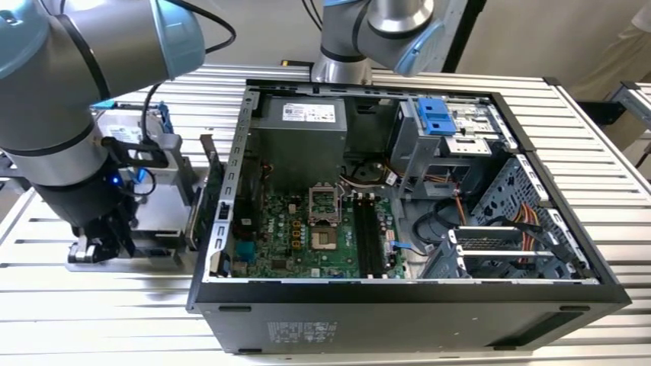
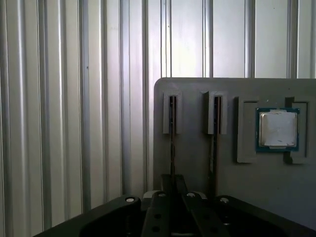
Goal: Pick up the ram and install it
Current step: 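Pick up the ram and move it above insertion slot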
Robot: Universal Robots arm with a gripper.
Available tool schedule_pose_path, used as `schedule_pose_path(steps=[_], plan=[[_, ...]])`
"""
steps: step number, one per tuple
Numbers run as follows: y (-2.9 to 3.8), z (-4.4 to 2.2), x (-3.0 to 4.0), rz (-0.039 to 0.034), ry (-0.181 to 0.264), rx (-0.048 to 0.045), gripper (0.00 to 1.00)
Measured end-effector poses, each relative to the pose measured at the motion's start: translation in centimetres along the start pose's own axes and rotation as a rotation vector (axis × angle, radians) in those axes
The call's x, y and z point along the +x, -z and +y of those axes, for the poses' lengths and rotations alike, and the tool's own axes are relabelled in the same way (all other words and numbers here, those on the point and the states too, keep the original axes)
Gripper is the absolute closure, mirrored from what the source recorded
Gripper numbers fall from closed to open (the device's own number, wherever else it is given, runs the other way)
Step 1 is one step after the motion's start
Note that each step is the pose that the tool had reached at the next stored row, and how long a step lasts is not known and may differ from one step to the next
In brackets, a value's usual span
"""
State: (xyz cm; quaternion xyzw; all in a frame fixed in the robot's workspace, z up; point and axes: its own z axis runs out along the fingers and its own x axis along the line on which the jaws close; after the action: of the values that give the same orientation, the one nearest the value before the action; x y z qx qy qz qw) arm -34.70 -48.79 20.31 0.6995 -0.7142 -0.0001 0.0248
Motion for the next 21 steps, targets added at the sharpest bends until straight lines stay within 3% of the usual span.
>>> schedule_pose_path(steps=[21], plan=[[2.17,0.08,0.08,-0.0001,0.001,0.0001,1.0]])
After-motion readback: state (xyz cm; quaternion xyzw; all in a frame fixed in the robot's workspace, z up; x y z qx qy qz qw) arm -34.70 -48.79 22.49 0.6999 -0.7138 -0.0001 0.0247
